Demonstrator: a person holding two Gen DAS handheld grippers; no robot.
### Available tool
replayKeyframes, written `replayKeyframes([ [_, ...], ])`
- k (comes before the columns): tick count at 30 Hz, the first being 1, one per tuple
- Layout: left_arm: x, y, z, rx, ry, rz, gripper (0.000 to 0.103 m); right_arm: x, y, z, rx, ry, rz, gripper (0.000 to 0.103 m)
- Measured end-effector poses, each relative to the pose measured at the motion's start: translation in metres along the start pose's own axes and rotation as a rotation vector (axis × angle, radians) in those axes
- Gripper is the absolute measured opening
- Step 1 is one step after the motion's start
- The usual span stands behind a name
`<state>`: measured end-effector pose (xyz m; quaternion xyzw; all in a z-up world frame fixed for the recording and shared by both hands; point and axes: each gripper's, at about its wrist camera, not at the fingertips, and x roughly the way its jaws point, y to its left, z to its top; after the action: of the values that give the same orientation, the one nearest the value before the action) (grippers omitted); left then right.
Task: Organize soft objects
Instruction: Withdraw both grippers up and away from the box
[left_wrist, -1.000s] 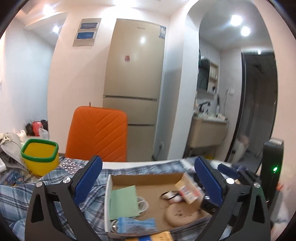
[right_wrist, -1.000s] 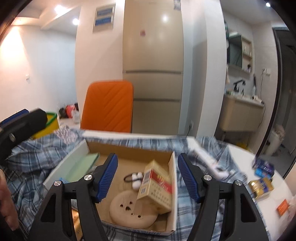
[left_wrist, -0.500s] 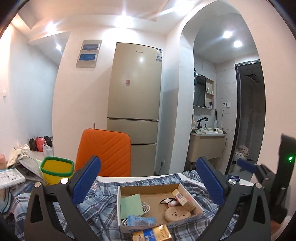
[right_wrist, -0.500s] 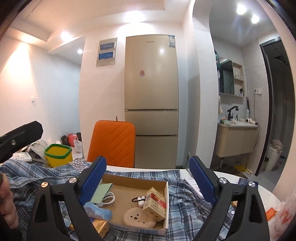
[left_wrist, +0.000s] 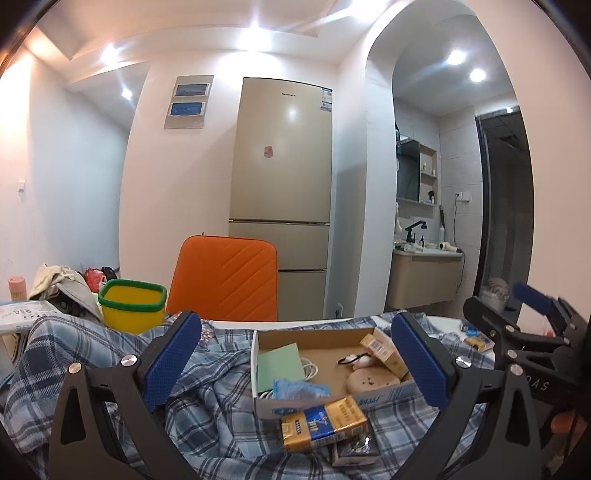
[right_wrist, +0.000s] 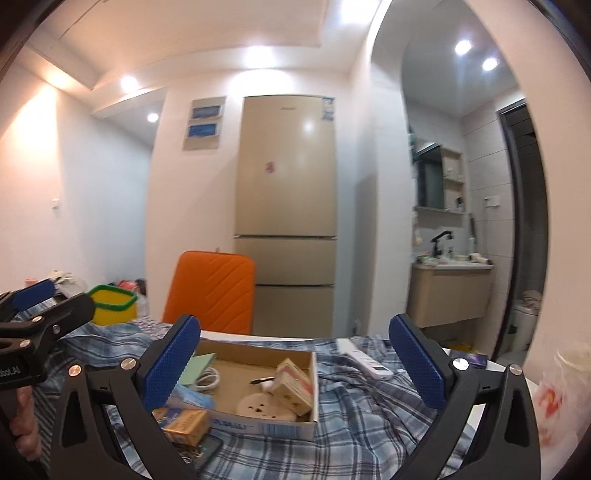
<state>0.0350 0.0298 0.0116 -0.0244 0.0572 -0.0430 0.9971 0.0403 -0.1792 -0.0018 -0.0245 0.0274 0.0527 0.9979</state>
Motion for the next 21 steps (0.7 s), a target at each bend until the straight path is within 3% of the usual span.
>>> replayKeyframes([
  [5,0.007,-0.014,-0.015,0.071,0.028,0.013,0.102,0.006,0.001,-0.005,-0.002,0.038,0.014,0.103],
  [9,0.001,-0.026,-0.018,0.128,0.005,-0.002,0.103,0.008,0.0,-0.006,0.003,0.055,0.02,0.103],
  [21,0.003,-0.02,-0.015,0.102,0.032,-0.019,0.103,0.014,-0.003,-0.007,0.016,0.073,0.023,0.103],
])
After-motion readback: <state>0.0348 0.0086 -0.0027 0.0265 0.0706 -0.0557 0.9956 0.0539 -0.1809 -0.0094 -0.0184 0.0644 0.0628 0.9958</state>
